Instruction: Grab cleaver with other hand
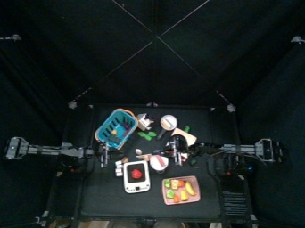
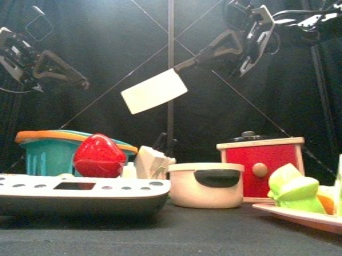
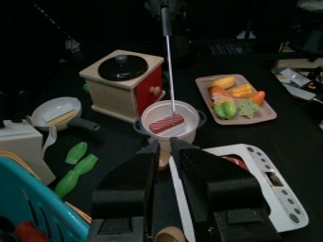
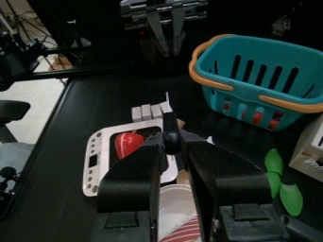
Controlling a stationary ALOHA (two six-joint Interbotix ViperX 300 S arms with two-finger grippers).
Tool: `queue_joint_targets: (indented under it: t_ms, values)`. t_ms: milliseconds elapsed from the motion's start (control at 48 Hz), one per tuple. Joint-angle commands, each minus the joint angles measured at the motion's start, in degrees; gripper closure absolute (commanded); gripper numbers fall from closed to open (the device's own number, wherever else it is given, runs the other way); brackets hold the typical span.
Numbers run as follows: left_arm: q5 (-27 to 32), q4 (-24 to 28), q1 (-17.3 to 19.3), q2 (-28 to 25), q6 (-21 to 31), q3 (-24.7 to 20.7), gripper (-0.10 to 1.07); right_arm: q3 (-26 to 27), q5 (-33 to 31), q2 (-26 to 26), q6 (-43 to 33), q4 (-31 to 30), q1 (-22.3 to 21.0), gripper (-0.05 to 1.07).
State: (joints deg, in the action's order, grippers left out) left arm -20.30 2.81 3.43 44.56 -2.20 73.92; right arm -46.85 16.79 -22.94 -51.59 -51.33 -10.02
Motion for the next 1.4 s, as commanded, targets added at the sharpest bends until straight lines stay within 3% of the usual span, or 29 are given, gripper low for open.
queue_joint_targets:
  t_ms: [0,188,521,854,1375]
  values:
    - [-0.8,0.1,-0.1,-0.6,0.1,-1.1,0.35,1.5,1.1,-0.7,0.0,0.9,-0.4,0.44]
    - [-1.5,0.2,-0.1,-1.4,0.0,-2.1,0.32,2.5,1.3,-0.6,0.1,1.3,-0.4,0.44]
    - [-2.1,-0.1,-0.4,-6.4,0.3,-4.4,0.08,5.0,2.3,2.1,0.0,1.6,-1.8,0.44]
    - [-6.6,0.1,-0.8,-14.7,0.0,-8.6,0.09,8.3,2.7,6.8,0.1,0.8,-1.8,0.44]
    - [-7.7,0.1,-0.1,-15.9,0.0,-7.6,0.11,9.5,3.5,7.2,0.2,-0.7,-2.1,0.44]
